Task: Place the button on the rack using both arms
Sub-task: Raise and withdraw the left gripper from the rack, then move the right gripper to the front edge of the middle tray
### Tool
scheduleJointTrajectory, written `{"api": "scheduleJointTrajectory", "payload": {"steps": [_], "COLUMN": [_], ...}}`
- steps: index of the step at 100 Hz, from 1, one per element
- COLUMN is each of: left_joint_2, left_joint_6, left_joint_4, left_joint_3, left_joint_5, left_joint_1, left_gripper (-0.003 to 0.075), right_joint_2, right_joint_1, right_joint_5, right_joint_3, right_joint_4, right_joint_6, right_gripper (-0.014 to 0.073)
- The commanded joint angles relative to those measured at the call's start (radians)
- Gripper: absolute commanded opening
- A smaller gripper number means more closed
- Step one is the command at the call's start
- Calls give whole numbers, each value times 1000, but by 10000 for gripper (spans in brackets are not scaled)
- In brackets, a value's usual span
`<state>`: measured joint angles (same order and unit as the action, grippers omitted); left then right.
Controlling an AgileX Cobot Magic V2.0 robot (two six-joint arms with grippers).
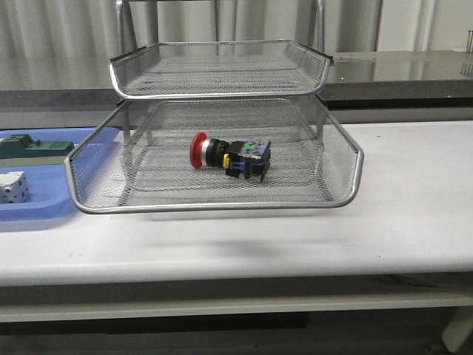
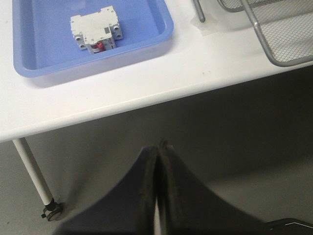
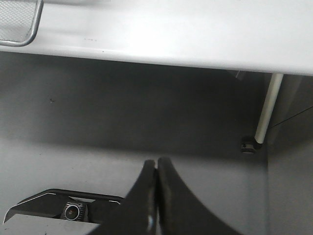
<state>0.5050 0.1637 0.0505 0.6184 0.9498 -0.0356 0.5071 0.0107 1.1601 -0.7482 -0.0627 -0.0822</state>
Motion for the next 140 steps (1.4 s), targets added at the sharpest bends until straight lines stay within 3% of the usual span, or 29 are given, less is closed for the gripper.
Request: {"api": "scheduleJointTrajectory", "payload": {"steps": [1, 33, 53, 92, 119, 140], "left_joint_2": [6, 6, 6, 6, 6, 6], "left_joint_6": [-10, -10, -10, -10, -10, -10], "left_joint_4": [15, 15, 17, 17, 17, 17], "left_joint_3": [27, 27, 27, 27, 27, 27], "left_joint_5": [-55, -55, -55, -55, -55, -55], "left_joint_1": [1, 1, 1, 1, 1, 1], "left_gripper": [-21, -21, -21, -21, -21, -21], "right_joint_2": [2, 2, 11, 295, 510, 615], "right_joint_1": [2, 2, 2, 2, 2, 33], "right_joint_5": [-48, -48, -101, -276, -341, -392], "right_joint_3": [-32, -32, -32, -32, -34, -34], "right_joint_4": [-1, -6, -80, -372, -686, -717], "right_joint_6": [-4, -4, -4, -20, -237, -251], "right_gripper": [-69, -69, -69, -69, -60, -60]}}
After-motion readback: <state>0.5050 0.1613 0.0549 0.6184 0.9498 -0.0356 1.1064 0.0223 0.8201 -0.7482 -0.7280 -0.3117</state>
